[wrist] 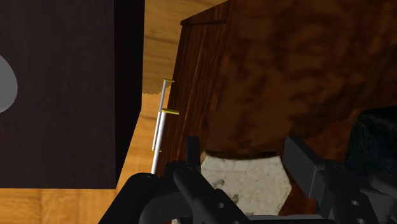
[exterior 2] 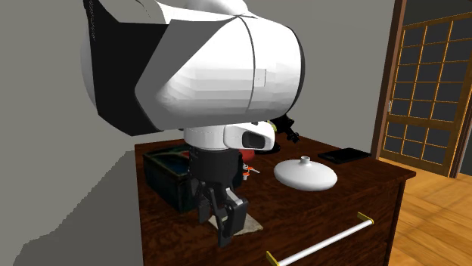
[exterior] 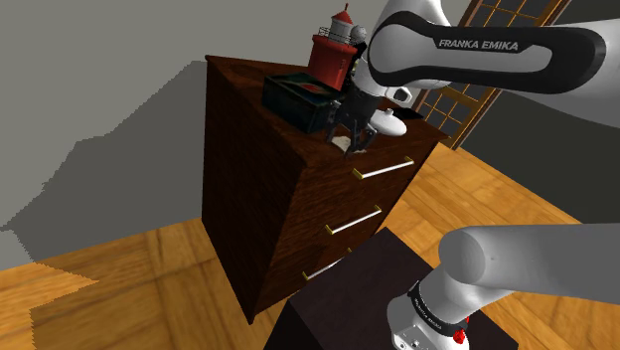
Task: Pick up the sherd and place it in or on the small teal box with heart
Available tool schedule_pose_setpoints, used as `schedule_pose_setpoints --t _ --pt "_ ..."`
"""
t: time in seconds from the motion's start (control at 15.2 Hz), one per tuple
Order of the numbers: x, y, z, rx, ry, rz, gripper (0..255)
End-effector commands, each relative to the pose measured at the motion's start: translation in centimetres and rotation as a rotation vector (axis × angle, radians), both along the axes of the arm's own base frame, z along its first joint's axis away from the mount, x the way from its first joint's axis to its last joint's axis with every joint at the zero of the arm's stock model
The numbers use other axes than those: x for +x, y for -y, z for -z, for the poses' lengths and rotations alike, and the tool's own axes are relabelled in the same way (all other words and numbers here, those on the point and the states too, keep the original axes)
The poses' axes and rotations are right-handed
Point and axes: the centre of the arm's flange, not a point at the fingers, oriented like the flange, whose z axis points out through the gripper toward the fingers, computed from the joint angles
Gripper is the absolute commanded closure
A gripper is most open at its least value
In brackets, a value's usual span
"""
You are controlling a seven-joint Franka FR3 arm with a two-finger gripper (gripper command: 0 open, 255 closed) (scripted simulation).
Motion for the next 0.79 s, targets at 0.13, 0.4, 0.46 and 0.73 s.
schedule_pose_setpoints --t 0.13,0.4,0.46,0.73 --pt "0.1 0.0 0.1 0.001 0.002 0.000 255" --pt "0.1 0.0 -0.4 0.001 0.002 0.000 255" --pt "0.1 0.0 -0.9 0.001 0.002 0.000 255" --pt "0.1 0.0 -3.0 0.001 0.002 0.000 255"
